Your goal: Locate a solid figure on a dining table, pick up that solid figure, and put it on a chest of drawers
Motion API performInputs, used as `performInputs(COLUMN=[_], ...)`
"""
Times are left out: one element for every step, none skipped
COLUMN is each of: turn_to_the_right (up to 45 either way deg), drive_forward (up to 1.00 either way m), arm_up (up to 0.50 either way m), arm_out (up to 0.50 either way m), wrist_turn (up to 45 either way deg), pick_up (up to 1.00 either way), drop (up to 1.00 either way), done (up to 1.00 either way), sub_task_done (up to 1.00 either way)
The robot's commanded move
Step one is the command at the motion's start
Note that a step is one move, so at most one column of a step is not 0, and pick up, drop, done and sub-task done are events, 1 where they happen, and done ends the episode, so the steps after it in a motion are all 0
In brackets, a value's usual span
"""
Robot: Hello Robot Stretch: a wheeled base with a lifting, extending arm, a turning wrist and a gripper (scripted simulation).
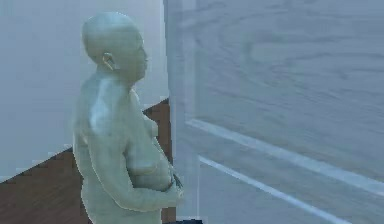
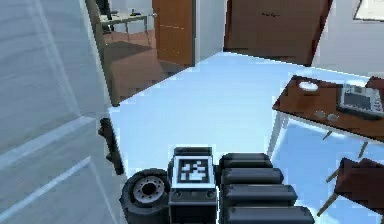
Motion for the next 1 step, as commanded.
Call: performInputs(turn_to_the_right=[-45.0], drive_forward=[0.0], arm_up=[0.0], arm_out=[0.0], wrist_turn=[0.0], pick_up=[0.0], drop=[0.0], done=[0.0], sub_task_done=[0.0])
